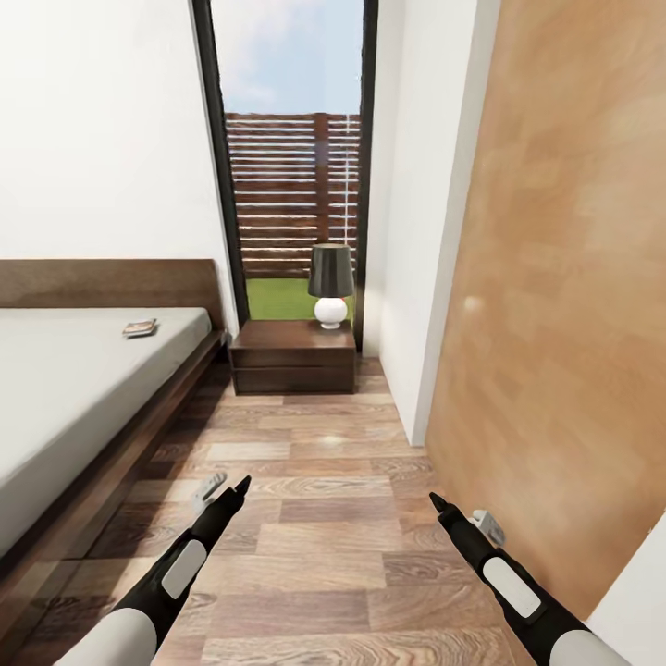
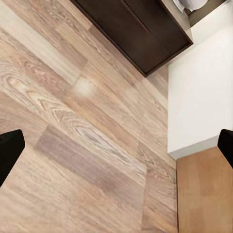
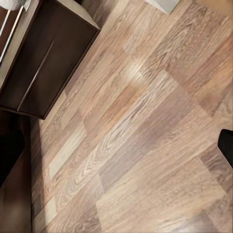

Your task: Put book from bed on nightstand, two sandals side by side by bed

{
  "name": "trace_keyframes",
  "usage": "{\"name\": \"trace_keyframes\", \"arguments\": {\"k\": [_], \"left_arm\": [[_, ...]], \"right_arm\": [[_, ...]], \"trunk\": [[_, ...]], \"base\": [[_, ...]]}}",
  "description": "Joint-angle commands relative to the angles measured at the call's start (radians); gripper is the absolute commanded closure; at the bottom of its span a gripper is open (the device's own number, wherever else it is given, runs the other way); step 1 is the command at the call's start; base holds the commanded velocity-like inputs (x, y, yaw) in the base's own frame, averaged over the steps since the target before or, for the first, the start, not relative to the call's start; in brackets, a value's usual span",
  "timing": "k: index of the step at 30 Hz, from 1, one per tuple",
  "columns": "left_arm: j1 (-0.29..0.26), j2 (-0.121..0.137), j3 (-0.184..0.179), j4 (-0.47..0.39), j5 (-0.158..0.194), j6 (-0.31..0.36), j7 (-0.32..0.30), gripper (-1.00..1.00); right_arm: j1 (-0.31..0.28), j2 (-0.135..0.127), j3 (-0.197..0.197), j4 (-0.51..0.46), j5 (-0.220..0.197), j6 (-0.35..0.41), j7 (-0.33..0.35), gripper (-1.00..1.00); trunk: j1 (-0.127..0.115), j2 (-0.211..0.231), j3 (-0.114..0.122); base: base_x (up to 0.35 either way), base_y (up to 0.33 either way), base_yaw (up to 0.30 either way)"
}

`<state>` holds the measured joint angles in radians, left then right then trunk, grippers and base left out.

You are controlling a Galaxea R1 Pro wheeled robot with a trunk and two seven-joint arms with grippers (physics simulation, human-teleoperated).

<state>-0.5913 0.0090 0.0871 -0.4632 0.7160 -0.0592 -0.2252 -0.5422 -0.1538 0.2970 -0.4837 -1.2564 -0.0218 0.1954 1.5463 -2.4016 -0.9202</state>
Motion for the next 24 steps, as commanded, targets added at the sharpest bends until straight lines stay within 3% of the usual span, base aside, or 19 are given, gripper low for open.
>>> {"name": "trace_keyframes", "arguments": {"k": [1,24], "left_arm": [[-0.001,0.0,0.002,0.001,0.009,0.0,-0.007,-1.0],[0.0,0.011,0.006,0.001,0.011,0.001,-0.011,-1.0]], "right_arm": [[-0.001,-0.001,0.007,0.0,-0.011,-0.002,0.002,-1.0],[-0.001,0.002,0.007,0.0,-0.011,-0.002,0.002,-1.0]], "trunk": [[0.0,0.0,-0.001],[0.0,0.0,-0.001]], "base": [[0.151,-0.055,0.0],[0.153,-0.008,0.0]]}}
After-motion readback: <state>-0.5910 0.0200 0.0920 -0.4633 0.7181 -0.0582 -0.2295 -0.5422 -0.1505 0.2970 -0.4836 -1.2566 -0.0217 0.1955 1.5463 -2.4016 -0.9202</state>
